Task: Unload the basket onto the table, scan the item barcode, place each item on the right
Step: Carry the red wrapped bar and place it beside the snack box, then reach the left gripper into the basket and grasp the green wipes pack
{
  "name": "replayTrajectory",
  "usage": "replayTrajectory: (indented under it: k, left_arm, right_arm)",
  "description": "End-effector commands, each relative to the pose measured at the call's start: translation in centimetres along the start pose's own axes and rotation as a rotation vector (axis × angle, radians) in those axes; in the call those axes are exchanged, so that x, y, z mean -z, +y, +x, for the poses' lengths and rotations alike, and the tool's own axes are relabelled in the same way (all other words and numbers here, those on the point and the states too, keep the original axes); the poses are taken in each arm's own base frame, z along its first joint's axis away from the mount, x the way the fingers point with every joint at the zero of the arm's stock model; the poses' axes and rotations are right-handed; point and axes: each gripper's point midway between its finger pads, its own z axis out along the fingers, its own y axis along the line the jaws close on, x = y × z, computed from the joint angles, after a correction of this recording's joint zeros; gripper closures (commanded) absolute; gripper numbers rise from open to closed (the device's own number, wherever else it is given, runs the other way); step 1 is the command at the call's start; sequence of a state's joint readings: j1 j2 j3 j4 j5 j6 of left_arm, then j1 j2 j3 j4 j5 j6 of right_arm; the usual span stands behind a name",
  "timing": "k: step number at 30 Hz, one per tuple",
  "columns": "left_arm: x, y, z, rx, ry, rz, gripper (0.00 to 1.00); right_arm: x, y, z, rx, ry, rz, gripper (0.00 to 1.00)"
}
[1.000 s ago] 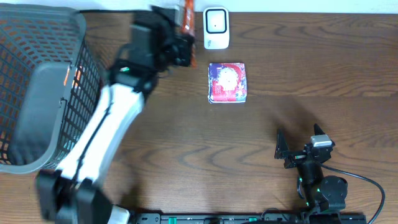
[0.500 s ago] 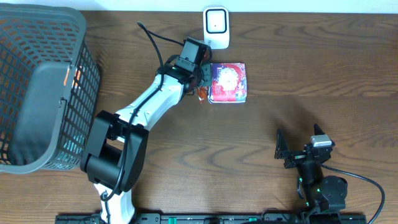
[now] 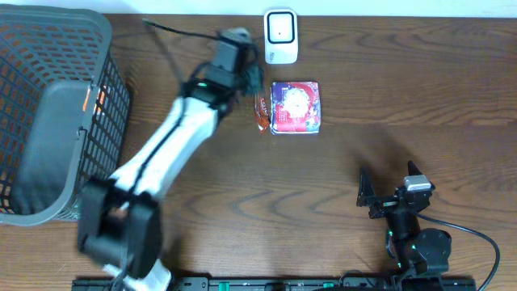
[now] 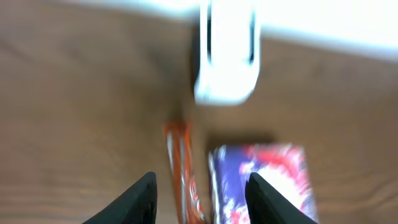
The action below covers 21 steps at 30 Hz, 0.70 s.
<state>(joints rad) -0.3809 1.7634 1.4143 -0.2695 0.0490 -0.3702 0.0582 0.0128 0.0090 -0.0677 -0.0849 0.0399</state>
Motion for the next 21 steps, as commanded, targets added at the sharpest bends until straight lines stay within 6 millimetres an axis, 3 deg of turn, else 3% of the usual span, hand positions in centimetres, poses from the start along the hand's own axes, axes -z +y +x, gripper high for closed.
replayTrajectory:
  k: [1,4,6,8,12,15,17,21]
  left_arm:
    - [9.3,2.3,-8.4,0.007,-0.261,-0.007,0.46]
    - [15.3,5.8,-11.9,-0.007,-0.398,-0.07,0.36]
    - [18.8,8.8,-13.3,0.028,-0.466,-0.143,0.35]
    - [22.1,12.4,-14.0,0.075,-0.519,-0.225,0.35]
    - [26.6,20.1,-14.1,0.165,-0.572,-0.416,0.35]
    - [29.6,27.9,-12.4,0.213,-0.542,-0.638,0.34]
    - [30.8,32.0,-10.4,0.288,-0.496,-0.728,0.26]
    - [31.7,38.4,-5.1,0.444,-0.348,-0.857,0.23]
  right_arm:
    - [0.0,-0.2,0.2,0.011,0.003,0.009,0.01]
    - [0.0,-0.2,0.2,0.011,0.003,0.009,0.01]
    - [0.0,-0.2,0.2,0.011,0.003,0.009,0.01]
    - [0.0,-0.2,0.2,0.011,0.003,0.009,0.01]
    - [0.0,-0.2,0.2,0.011,0.003,0.009,0.01]
    - [0.0,-0.2,0.2,0.011,0.003,0.009,0.01]
    - [0.0,-0.2,0.2,0.011,0.003,0.009,0.01]
    - [0.0,-0.2,0.2,0.011,0.003,0.009,0.01]
